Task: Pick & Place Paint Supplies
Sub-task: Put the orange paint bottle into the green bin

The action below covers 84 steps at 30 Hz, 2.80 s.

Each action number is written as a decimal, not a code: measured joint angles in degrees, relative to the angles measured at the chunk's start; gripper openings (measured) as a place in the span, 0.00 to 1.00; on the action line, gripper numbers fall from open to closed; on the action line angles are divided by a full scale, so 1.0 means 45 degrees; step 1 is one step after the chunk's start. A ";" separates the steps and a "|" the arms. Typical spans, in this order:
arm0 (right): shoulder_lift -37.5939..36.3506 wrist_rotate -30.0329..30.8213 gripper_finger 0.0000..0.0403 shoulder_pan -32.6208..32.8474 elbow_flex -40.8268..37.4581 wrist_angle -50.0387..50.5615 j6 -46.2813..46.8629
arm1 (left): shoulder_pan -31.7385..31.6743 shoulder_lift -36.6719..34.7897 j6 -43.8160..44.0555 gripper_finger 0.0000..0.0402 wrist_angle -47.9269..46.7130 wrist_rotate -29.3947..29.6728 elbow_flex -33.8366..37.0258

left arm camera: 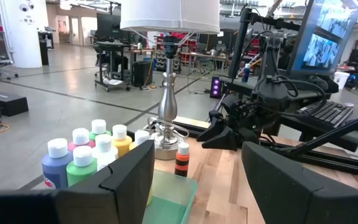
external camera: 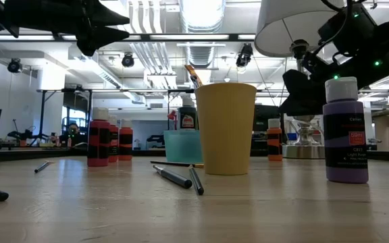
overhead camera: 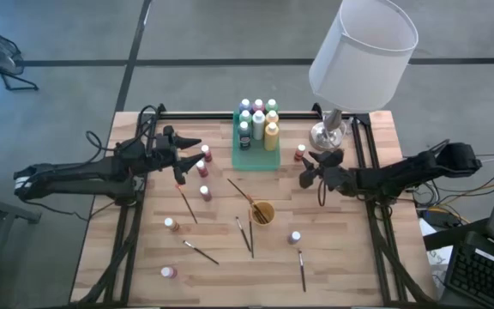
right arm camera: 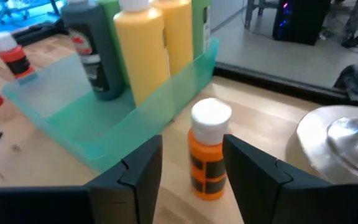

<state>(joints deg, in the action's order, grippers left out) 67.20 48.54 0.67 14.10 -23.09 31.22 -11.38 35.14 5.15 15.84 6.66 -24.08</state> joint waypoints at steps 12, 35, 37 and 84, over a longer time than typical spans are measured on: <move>0.1684 -0.0133 0.47 -0.0495 0.0456 -0.0762 -0.0271 | 0.0005 0.0000 0.0000 0.62 0.0000 0.0000 0.0000; 0.2593 -0.1041 0.41 -0.2047 0.0959 -0.1220 -0.0376 | 0.0002 -0.0002 0.0000 0.62 -0.0005 0.0000 0.0000; 0.2598 -0.1268 0.40 -0.2192 0.0959 -0.1220 -0.0370 | 0.0004 -0.0004 0.0000 0.62 -0.0001 0.0000 0.0000; 0.1845 -0.0440 0.26 -0.0059 0.5572 0.2907 -0.1979 | 0.0004 -0.0005 -0.0001 0.62 -0.0010 0.0000 0.0000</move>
<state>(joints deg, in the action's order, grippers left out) 75.50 46.57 0.40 39.17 -10.00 22.31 -11.36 35.11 5.14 15.79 6.66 -24.08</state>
